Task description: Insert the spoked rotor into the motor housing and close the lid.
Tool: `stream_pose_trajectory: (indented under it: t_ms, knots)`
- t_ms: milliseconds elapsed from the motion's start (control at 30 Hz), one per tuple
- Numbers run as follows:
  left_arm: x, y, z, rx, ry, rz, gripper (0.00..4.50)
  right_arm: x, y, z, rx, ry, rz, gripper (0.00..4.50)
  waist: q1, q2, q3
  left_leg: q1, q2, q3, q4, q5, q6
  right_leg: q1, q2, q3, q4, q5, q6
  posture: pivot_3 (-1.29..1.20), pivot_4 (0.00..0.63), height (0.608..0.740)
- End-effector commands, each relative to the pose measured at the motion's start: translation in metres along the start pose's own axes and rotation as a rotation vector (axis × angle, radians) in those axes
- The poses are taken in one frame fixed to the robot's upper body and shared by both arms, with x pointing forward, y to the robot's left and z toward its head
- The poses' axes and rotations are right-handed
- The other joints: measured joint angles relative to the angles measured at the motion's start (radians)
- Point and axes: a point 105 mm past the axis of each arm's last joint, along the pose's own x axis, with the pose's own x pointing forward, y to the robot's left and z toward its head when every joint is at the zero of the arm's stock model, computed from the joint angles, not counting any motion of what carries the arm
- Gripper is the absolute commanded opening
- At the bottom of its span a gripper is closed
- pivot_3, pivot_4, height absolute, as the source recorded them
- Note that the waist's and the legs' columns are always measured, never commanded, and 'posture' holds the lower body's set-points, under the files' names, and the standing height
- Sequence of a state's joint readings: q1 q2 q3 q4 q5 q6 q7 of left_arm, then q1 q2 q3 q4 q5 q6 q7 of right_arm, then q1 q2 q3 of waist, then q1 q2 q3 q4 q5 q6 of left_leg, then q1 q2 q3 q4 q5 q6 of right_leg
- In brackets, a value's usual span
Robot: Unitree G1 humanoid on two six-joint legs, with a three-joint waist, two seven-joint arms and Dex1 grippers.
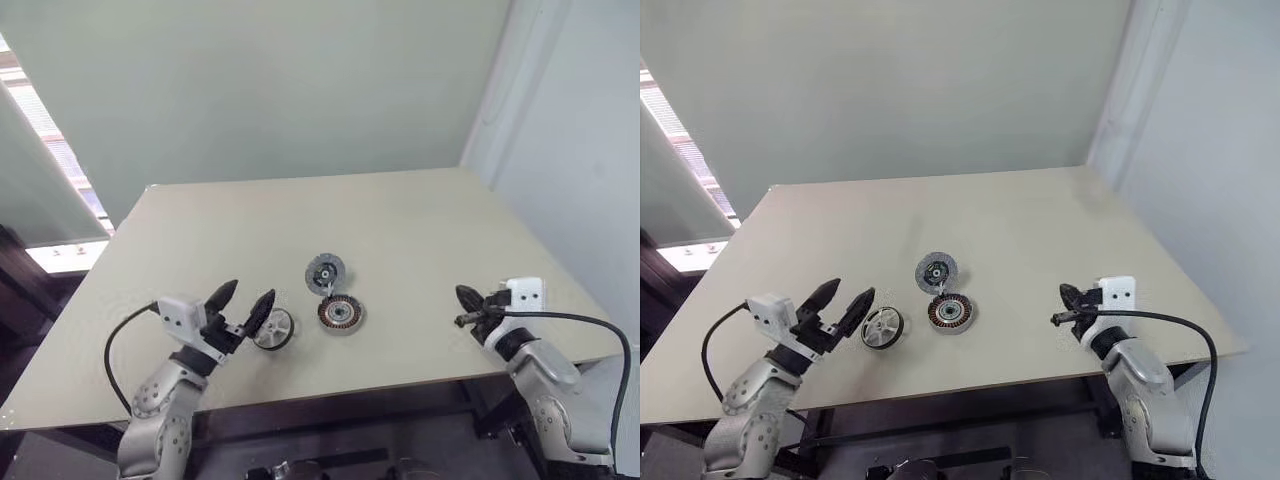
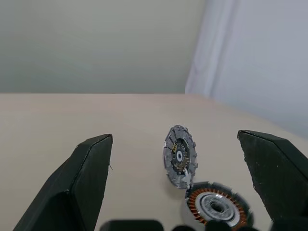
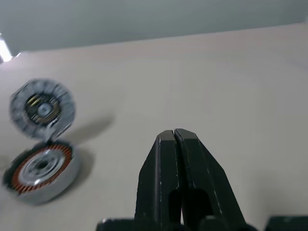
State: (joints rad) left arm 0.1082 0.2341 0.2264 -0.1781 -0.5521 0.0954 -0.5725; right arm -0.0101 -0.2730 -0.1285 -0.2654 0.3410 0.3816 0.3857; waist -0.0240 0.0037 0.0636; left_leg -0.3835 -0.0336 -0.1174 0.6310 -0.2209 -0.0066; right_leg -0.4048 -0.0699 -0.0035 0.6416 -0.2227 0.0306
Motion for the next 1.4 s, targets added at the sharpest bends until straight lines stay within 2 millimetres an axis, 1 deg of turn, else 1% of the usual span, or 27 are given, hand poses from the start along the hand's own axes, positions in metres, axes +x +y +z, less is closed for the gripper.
stream_pose_trajectory:
  t_ms: [33, 133, 200, 267, 333, 400, 567, 667, 833, 933, 1067, 1133, 1267, 1400]
  knots:
    - [-0.008, 0.015, 0.009, -0.092, -0.084, 0.087, 4.5, 0.005, 0.014, 0.007, -0.065, -0.025, 0.066, 0.05, 0.0, 0.0, 0.0, 0.001, 0.0, 0.0, 0.0, 0.0, 0.0, 0.001, 0.0, 0.0, 0.0, 0.0, 0.0, 0.0, 0.0, 0.74]
    - [-0.017, 0.031, 0.004, -0.236, -0.091, 0.169, 4.5, 0.012, 0.023, 0.003, -0.091, -0.007, 0.112, 0.05, -0.001, 0.0, 0.0, 0.001, 0.001, 0.0, 0.001, 0.0, 0.0, 0.001, 0.001, 0.0, 0.0, 0.0, 0.0, 0.0, 0.0, 0.74]
    - [-0.02, 0.036, 0.002, -0.291, -0.089, 0.187, 4.5, 0.015, 0.026, 0.001, -0.092, -0.002, 0.123, 0.05, -0.001, -0.001, 0.0, 0.002, 0.001, 0.0, 0.001, 0.0, 0.0, 0.001, 0.0, 0.0, 0.0, 0.0, 0.0, 0.0, 0.0, 0.74]
    - [-0.02, 0.036, -0.003, -0.34, -0.081, 0.181, 4.5, 0.019, 0.028, -0.001, -0.087, 0.002, 0.126, 0.05, 0.001, -0.001, 0.0, 0.002, 0.001, 0.0, 0.002, 0.0, 0.0, 0.002, 0.001, 0.0, 0.0, 0.0, 0.0, 0.0, 0.0, 0.74]
    - [-0.017, 0.036, -0.014, -0.4, -0.052, 0.179, 4.5, 0.024, 0.036, -0.006, -0.083, 0.016, 0.144, 0.05, 0.002, -0.001, 0.0, 0.001, 0.001, 0.0, 0.002, 0.0, 0.0, 0.002, 0.001, 0.0, 0.0, 0.0, 0.0, 0.0, 0.0, 0.74]
    - [-0.013, 0.035, -0.019, -0.452, -0.026, 0.165, 4.5, 0.027, 0.045, -0.011, -0.092, 0.031, 0.161, 0.05, 0.002, -0.002, -0.001, 0.002, 0.001, 0.0, 0.002, 0.0, 0.0, 0.003, 0.001, 0.0, 0.0, 0.0, 0.0, 0.0, 0.0, 0.74]
    - [-0.003, 0.043, -0.023, -0.462, 0.014, 0.16, 4.5, 0.032, 0.057, -0.015, -0.1, 0.039, 0.181, 0.05, 0.001, -0.003, -0.001, 0.003, 0.001, -0.001, 0.002, 0.0, 0.0, 0.004, 0.001, -0.001, 0.0, 0.0, 0.0, 0.0, 0.0, 0.74]
    - [0.001, 0.044, -0.023, -0.464, 0.024, 0.155, 4.5, 0.032, 0.06, -0.016, -0.105, 0.042, 0.187, 0.05, 0.001, -0.003, -0.001, 0.003, 0.0, 0.0, 0.002, 0.0, 0.0, 0.004, 0.001, 0.0, 0.0, 0.0, 0.0, 0.0, 0.0, 0.74]
    - [0.006, 0.039, -0.022, -0.467, 0.021, 0.134, 4.5, 0.032, 0.061, -0.016, -0.115, 0.044, 0.189, 0.05, 0.001, -0.003, -0.001, 0.004, 0.0, -0.001, 0.001, 0.0, 0.0, 0.004, 0.001, 0.0, 0.0, 0.0, 0.0, 0.0, 0.0, 0.74]
    - [0.006, 0.036, -0.021, -0.465, 0.009, 0.134, 4.5, 0.031, 0.057, -0.014, -0.124, 0.038, 0.182, 0.05, 0.001, -0.003, -0.001, 0.004, 0.0, 0.0, 0.001, 0.0, 0.0, 0.004, 0.001, 0.0, 0.0, 0.0, 0.0, 0.0, 0.0, 0.74]
    - [0.005, 0.033, -0.018, -0.441, -0.029, 0.163, 4.5, 0.031, 0.051, -0.007, -0.093, 0.005, 0.158, 0.05, 0.002, -0.003, -0.001, 0.004, 0.0, 0.0, 0.001, 0.0, 0.0, 0.005, 0.001, 0.001, 0.0, 0.0, 0.0, 0.0, 0.0, 0.74]
    - [0.004, 0.026, -0.017, -0.462, -0.04, 0.176, 4.5, 0.03, 0.05, -0.009, -0.095, 0.01, 0.159, 0.05, 0.002, -0.003, -0.001, 0.004, 0.0, 0.0, 0.002, 0.0, 0.0, 0.005, 0.001, 0.001, 0.0, 0.0, 0.0, 0.0, 0.0, 0.74]
    - [-0.004, 0.013, -0.019, -0.501, -0.025, 0.195, 4.5, 0.029, 0.052, -0.014, -0.113, 0.03, 0.19, 0.05, 0.0, -0.003, -0.001, 0.005, 0.001, 0.0, 0.001, 0.0, 0.0, 0.005, 0.001, 0.001, 0.0, 0.0, 0.0, 0.0, 0.0, 0.74]
    - [-0.023, 0.001, -0.038, -0.626, 0.065, 0.261, 4.5, 0.029, 0.053, -0.017, -0.143, 0.054, 0.221, 0.05, -0.001, -0.003, -0.001, 0.006, 0.001, 0.0, 0.001, 0.0, 0.0, 0.006, 0.001, 0.001, 0.0, 0.0, 0.0, 0.0, 0.0, 0.74]
